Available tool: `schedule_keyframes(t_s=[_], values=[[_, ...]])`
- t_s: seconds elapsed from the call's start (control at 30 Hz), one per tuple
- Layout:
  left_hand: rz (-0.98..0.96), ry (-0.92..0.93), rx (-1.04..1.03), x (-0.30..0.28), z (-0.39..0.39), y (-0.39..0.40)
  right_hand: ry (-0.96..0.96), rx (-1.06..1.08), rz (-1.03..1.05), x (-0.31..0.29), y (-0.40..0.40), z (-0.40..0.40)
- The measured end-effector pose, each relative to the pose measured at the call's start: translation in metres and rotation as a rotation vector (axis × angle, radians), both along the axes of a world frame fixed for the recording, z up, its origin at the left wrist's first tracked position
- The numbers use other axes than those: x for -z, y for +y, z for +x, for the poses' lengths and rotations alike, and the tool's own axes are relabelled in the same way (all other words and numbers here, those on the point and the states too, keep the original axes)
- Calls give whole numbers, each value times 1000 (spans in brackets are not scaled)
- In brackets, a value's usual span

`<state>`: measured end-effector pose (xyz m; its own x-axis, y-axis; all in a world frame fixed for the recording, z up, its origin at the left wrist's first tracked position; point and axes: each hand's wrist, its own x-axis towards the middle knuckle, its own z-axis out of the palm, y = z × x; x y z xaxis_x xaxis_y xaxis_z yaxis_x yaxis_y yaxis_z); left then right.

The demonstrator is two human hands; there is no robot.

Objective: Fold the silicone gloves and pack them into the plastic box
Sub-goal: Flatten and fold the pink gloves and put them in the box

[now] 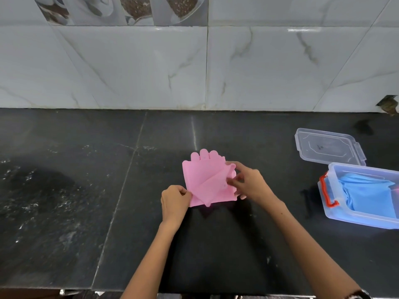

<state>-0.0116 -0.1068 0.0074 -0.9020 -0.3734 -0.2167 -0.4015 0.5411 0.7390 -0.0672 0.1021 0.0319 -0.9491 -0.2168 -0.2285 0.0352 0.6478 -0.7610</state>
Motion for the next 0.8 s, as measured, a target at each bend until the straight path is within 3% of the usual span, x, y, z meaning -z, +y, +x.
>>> schedule_keyframes(t_s=[0.17,0.27,0.47,0.8], values=[[3,-7,5,3,-1,-2,8,190,99,-7,-21,-18],[-23,3,3,6,1,0,19,305,14,0,-27,-11],[-101,92,4,6,11,10,57,308,-139,25,-12,28],[-197,322,125,8,21,17,266,434,-176,41,-17,36]])
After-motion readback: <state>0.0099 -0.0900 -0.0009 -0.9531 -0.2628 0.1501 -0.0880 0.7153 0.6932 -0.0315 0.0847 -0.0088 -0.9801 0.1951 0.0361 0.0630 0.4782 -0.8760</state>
